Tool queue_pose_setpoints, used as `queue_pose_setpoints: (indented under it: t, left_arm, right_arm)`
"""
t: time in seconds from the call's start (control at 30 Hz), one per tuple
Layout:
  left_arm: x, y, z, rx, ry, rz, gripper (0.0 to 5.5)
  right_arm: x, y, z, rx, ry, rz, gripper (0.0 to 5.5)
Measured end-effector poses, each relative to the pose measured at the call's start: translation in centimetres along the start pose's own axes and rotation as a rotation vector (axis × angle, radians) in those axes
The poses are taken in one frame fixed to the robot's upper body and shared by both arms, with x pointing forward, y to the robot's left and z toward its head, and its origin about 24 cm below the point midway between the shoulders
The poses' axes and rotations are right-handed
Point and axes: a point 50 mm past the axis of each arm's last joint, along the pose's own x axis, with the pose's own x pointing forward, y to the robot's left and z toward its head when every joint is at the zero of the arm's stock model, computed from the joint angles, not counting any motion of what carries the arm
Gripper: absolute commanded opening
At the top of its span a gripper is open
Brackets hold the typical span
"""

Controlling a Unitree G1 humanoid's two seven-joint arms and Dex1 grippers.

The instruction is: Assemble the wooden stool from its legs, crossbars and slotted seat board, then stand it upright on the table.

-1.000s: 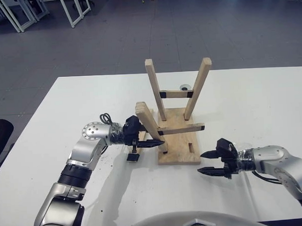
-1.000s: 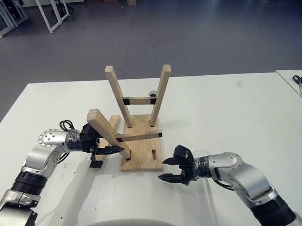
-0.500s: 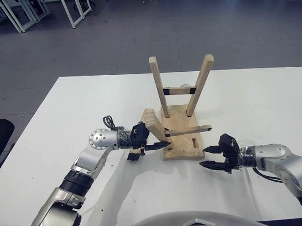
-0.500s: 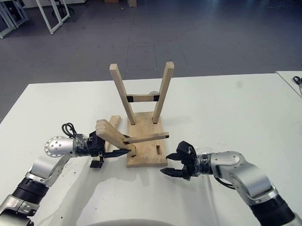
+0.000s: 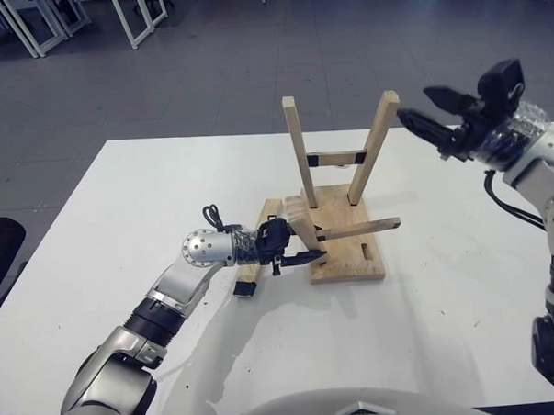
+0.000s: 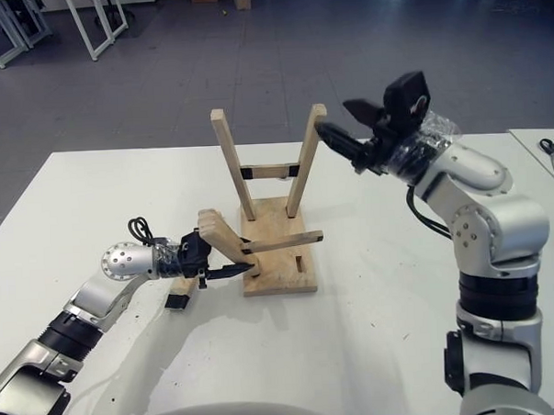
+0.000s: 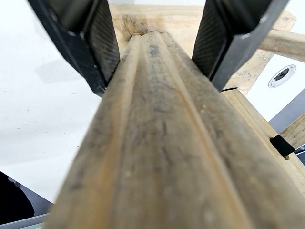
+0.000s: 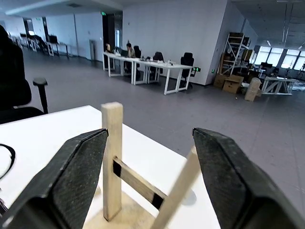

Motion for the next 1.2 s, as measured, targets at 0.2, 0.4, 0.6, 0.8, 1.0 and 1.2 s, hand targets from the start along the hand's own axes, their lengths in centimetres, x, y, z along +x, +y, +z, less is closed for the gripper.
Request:
queue_pose_setpoints:
  t: [0.2, 0.4, 0.6, 0.8, 1.0, 1.2]
  left_arm:
    - [1.3, 0.7, 0.0, -0.002, 0.001, 0.019, 2.04]
    - [3.1, 1.7, 0.2, 0.006, 0.012, 0.026, 2.04]
    - [3.6, 1.9, 0.2, 0.005, 0.013, 0.030, 2.04]
    - [3.7, 2.0, 0.3, 0.007, 0.016, 0.027, 2.04]
    - [3.8, 1.9, 0.2, 0.008, 0.022, 0.030, 2.04]
    - [3.8, 2.0, 0.3, 0.010, 0.023, 0.028, 2.04]
  right_arm:
    - [3.1, 5.5, 2.1, 0.137, -0.174, 0.284, 3.27]
    - [5.4, 10.3, 3.5, 0.250, -0.273, 0.534, 3.27]
    - [6.3, 12.1, 2.6, 0.267, -0.228, 0.615, 3.27]
    - [7.3, 14.7, -1.1, 0.143, -0.012, 0.686, 3.27]
    - [7.2, 14.6, -2.1, 0.076, 0.038, 0.683, 3.27]
    - [7.0, 13.9, -1.0, 0.122, -0.031, 0.647, 3.27]
